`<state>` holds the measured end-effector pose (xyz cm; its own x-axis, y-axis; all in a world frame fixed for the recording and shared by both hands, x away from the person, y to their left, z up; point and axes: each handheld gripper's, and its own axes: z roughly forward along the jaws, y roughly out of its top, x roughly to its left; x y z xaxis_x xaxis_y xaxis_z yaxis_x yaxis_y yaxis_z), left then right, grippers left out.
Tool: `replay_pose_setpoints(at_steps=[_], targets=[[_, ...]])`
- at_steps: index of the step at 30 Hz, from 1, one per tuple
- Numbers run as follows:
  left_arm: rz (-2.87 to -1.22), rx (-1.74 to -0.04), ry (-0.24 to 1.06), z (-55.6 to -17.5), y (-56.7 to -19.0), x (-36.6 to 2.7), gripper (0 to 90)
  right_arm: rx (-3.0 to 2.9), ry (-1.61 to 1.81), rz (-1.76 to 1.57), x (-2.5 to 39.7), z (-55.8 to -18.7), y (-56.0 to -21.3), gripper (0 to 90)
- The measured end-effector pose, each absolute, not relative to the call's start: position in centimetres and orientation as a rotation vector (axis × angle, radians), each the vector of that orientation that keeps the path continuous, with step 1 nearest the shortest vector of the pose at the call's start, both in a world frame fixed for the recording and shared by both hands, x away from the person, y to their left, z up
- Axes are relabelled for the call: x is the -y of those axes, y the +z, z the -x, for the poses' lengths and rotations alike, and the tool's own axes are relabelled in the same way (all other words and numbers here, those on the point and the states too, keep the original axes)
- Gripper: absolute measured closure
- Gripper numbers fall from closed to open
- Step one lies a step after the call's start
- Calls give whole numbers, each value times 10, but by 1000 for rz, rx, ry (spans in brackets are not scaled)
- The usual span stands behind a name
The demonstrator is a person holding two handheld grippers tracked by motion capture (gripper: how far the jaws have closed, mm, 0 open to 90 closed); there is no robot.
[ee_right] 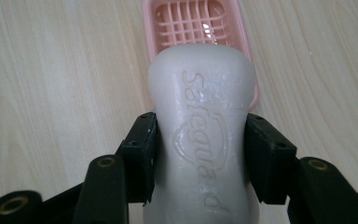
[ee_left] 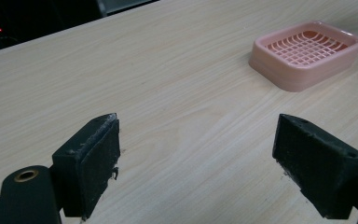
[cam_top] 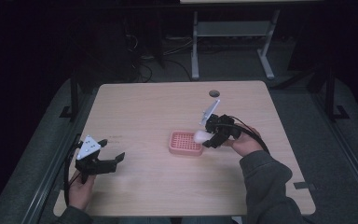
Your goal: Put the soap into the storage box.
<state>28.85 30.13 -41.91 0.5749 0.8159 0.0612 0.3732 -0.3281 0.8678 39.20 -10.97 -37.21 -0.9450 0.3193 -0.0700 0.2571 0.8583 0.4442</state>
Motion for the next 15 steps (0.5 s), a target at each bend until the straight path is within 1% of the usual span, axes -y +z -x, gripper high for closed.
replay_pose_setpoints(at_steps=[15], targets=[[-1926,-955,633,-288,-419,-301,143,-2901,678,-412,94,-399,-367,483]])
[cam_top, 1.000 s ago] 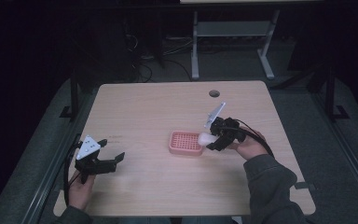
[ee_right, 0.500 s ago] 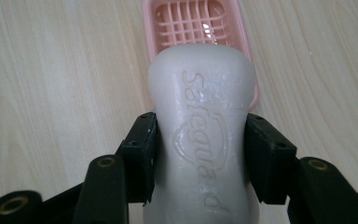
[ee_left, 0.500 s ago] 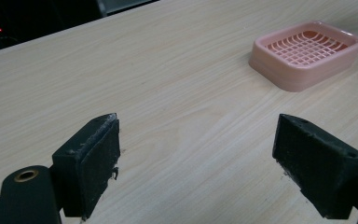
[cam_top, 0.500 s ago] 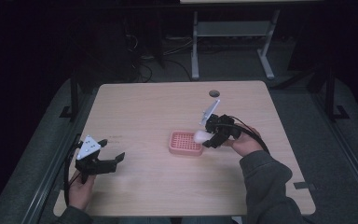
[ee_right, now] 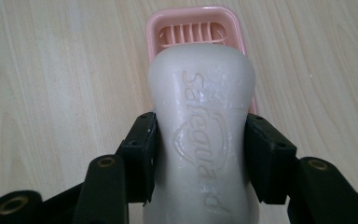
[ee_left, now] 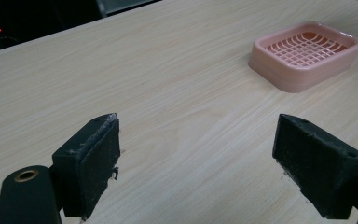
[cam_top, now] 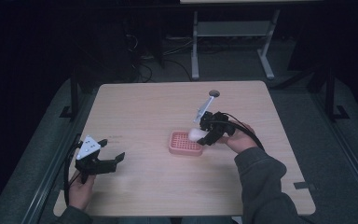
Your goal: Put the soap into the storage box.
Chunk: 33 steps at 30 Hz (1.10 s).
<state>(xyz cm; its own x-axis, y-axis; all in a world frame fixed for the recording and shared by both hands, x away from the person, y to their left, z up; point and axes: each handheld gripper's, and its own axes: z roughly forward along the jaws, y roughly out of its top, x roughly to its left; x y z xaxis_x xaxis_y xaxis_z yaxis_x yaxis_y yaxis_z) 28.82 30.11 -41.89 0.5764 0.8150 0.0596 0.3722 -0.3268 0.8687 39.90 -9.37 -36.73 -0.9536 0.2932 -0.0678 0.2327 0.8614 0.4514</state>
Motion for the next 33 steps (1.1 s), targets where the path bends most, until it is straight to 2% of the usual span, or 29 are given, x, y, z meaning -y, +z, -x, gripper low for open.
replay_pose_setpoints(at_steps=[33], targets=[[-1927,-953,634,-290,-419,-301,143,-2960,685,-403,61,-417,-388,483]])
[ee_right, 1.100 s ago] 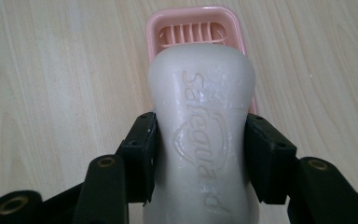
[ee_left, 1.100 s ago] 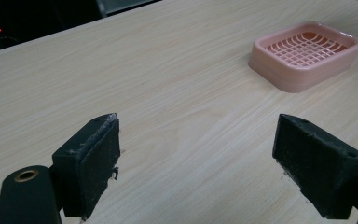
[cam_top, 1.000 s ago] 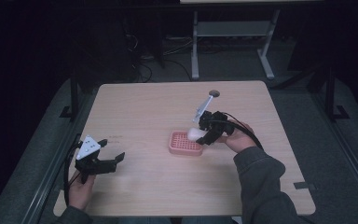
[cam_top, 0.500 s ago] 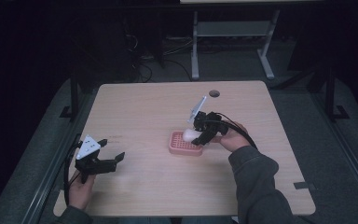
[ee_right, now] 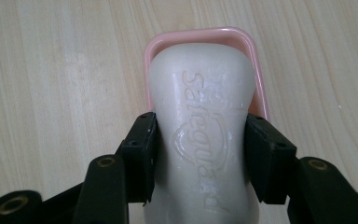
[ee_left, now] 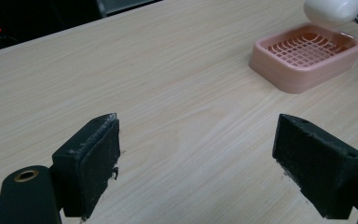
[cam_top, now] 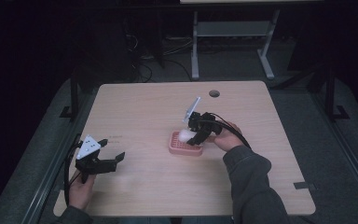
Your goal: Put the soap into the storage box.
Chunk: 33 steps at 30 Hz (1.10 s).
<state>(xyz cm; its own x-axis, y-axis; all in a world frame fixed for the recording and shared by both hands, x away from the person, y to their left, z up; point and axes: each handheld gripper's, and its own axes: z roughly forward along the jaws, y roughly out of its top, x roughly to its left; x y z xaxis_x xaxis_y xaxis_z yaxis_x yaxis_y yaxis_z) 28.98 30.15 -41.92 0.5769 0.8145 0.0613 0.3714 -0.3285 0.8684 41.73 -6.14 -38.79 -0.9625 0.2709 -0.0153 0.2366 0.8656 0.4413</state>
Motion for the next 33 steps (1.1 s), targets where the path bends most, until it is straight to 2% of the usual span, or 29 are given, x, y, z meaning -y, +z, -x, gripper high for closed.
replay_pose_setpoints(at_steps=[33], targets=[[-1921,-958,634,-290,-419,-303,143,-2998,651,-453,45,-433,-414,483]])
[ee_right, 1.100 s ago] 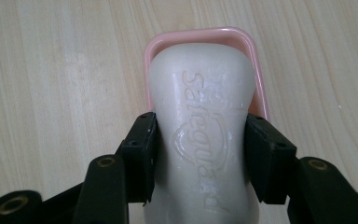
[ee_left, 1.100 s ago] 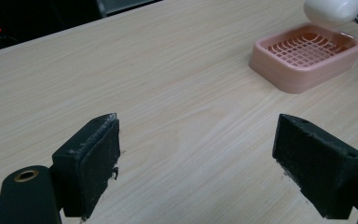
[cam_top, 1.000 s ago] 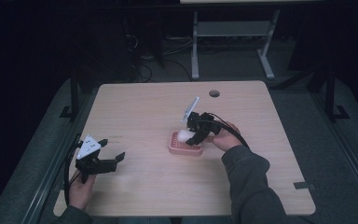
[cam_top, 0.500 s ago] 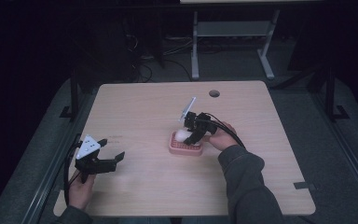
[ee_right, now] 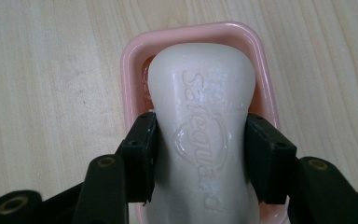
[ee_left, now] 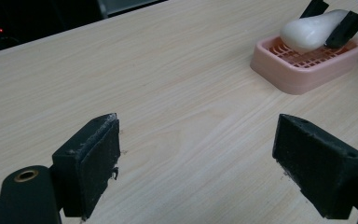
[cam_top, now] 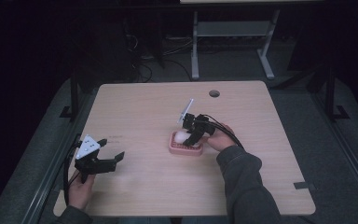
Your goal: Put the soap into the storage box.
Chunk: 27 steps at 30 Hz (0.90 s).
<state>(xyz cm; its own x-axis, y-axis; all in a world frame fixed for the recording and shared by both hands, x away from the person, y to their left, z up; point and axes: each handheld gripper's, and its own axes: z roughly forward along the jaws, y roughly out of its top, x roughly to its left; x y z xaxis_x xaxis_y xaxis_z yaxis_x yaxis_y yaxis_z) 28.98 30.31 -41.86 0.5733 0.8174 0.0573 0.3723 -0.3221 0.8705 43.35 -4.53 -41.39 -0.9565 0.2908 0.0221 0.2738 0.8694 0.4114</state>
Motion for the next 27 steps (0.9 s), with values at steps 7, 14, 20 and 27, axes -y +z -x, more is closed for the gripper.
replay_pose_setpoints(at_steps=[7,14,20,27], targets=[[-1920,-955,634,-290,-419,-302,143,-3002,645,-456,43,-434,-416,482],[-1918,-958,634,-290,-419,-302,143,-3006,640,-459,41,-435,-419,482],[-1921,-955,635,-290,-419,-302,143,-3005,630,-467,40,-437,-422,482],[-1919,-958,633,-290,-419,-302,143,-3009,630,-478,38,-437,-427,481]])
